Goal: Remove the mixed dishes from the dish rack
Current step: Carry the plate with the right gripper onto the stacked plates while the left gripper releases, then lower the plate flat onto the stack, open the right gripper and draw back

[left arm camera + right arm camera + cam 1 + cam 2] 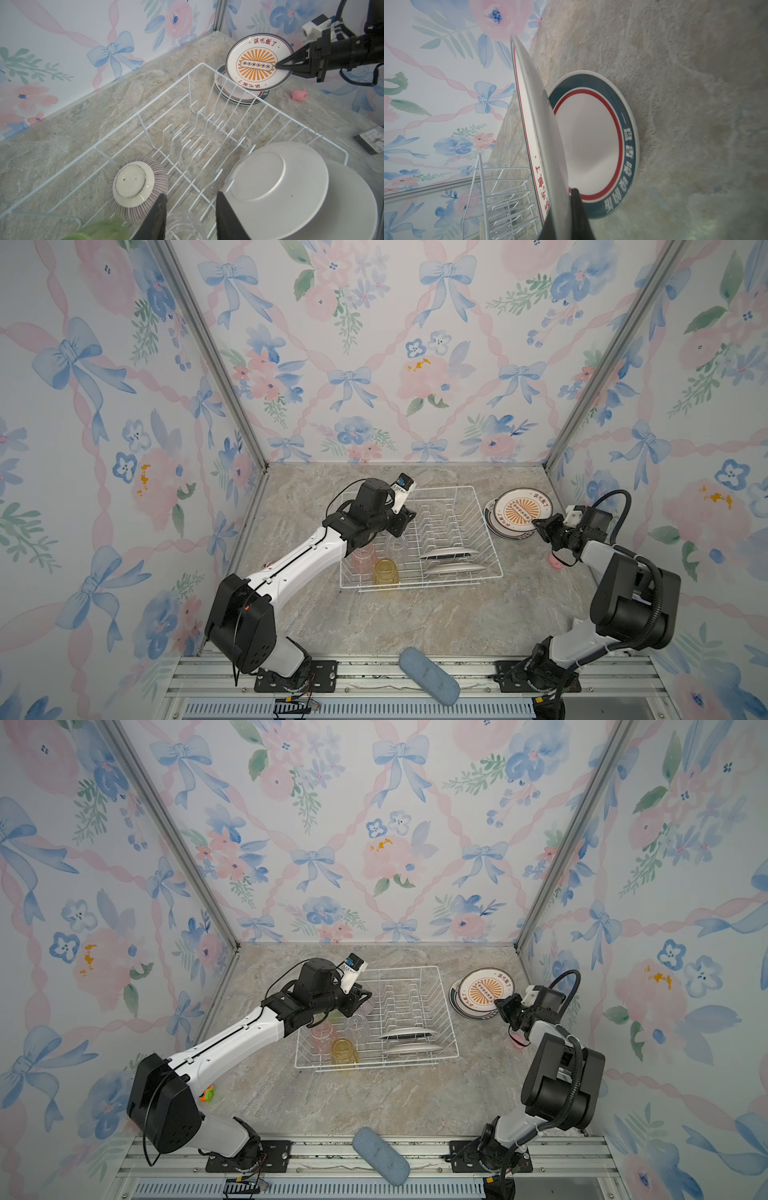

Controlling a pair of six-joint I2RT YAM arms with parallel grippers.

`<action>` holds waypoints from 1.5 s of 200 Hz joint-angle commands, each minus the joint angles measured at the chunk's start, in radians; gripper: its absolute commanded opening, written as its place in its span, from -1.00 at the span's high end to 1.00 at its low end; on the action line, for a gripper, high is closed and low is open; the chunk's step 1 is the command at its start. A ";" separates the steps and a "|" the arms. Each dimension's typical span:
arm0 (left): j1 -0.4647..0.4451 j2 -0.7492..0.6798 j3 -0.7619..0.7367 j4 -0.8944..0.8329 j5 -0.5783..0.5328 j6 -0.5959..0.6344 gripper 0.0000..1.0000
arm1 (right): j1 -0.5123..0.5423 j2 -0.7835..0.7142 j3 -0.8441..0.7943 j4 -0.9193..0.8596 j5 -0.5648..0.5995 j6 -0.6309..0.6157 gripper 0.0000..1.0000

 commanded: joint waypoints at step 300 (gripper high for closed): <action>-0.028 0.032 0.073 -0.082 -0.019 0.053 0.20 | 0.088 0.041 0.094 -0.299 0.145 -0.204 0.13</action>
